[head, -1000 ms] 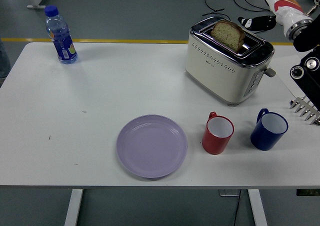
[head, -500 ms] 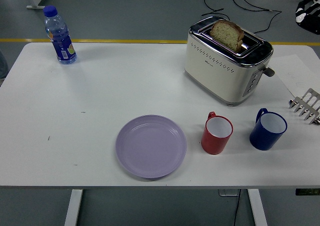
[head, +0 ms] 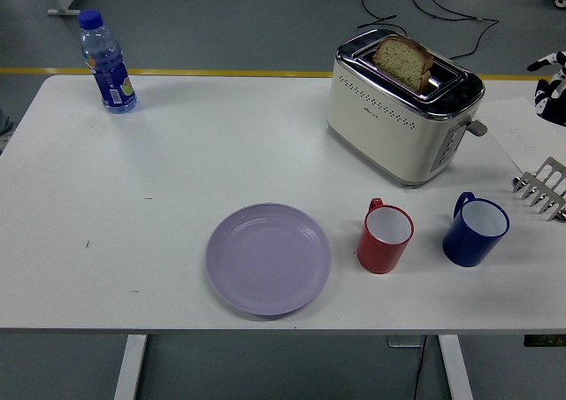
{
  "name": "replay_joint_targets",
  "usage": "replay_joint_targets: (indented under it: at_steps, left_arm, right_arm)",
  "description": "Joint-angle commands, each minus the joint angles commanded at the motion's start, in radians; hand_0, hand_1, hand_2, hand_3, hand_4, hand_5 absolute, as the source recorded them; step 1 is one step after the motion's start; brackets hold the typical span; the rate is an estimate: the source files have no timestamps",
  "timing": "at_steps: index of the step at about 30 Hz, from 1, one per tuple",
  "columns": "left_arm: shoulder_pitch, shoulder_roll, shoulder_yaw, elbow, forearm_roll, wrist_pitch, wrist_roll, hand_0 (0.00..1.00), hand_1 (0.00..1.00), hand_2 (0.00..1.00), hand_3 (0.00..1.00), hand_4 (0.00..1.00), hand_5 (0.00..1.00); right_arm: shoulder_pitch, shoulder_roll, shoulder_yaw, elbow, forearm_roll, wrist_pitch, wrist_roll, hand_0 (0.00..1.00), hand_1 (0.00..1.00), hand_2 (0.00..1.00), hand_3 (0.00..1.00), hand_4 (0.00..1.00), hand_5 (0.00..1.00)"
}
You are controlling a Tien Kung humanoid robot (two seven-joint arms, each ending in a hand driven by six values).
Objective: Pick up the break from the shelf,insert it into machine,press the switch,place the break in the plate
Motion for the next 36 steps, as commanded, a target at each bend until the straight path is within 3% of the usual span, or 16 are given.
replay_joint_targets:
  at_steps: [13,26,36]
  left_arm:
    - [0.000,-0.002,-0.005,0.000,0.007,0.000,0.004,0.686,0.632,0.692,0.711,0.457,0.998]
    - [-0.001,-0.003,-0.001,0.000,0.005,0.000,0.004,0.687,0.634,0.692,0.711,0.455,0.998]
    - [-0.003,-0.002,0.002,0.000,0.000,0.000,0.004,0.687,0.634,0.693,0.710,0.453,0.998]
  right_arm:
    - [-0.038,0.030,-0.071,-0.019,-0.002,0.034,-0.010,0.181,0.145,0.244,0.604,0.369,0.002]
    - [-0.014,0.077,-0.109,-0.043,-0.013,0.029,-0.017,0.179,0.142,0.241,0.607,0.360,0.002]
    - [-0.007,0.083,-0.112,-0.046,-0.016,0.025,-0.023,0.178,0.141,0.242,0.604,0.360,0.002]
